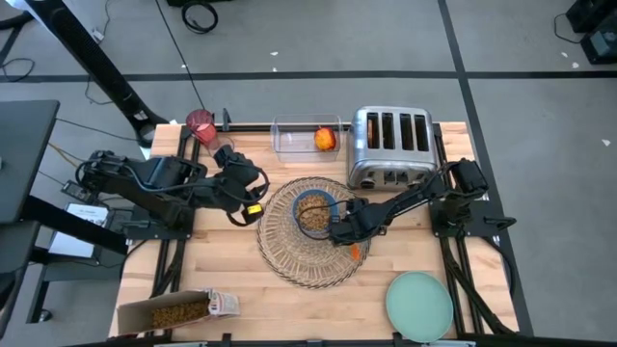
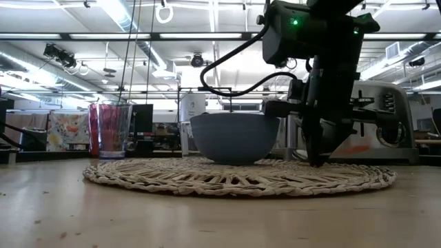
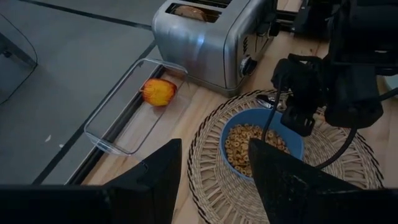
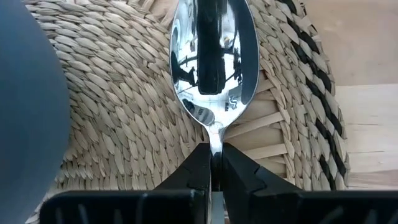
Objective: Arrange a breakfast setting
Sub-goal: Put the orange spoon to the right of the blue bowl on the brown placemat
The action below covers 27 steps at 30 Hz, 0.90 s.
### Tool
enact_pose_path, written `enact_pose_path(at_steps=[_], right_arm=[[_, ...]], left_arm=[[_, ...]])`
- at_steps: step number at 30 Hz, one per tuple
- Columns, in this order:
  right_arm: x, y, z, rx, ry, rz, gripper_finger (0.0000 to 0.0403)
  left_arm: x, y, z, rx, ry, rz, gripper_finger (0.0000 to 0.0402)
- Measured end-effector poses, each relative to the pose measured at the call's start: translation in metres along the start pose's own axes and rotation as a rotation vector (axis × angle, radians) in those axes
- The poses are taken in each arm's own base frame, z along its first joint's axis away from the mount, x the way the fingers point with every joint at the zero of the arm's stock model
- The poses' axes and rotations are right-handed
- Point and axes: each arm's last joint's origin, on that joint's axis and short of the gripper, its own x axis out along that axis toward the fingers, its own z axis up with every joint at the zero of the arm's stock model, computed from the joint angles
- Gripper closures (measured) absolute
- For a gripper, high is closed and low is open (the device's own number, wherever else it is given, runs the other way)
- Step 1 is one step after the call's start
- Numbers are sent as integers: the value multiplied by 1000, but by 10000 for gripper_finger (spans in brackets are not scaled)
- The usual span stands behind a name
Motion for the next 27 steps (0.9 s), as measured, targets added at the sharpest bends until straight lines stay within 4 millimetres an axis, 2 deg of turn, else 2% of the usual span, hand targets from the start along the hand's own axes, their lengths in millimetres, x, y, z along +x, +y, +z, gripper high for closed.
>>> enact_pose_path(at_steps=[14,23,27], right_arm=[[0,0,0,-31,8,-3,362],[0,0,0,-47,19,-6,320],[-3,-1,1,-49,22,-11,314]], left_arm=[[0,0,-1,7,5,2,209],[0,0,-1,7,5,2,209],[0,0,-1,7,5,2,209]])
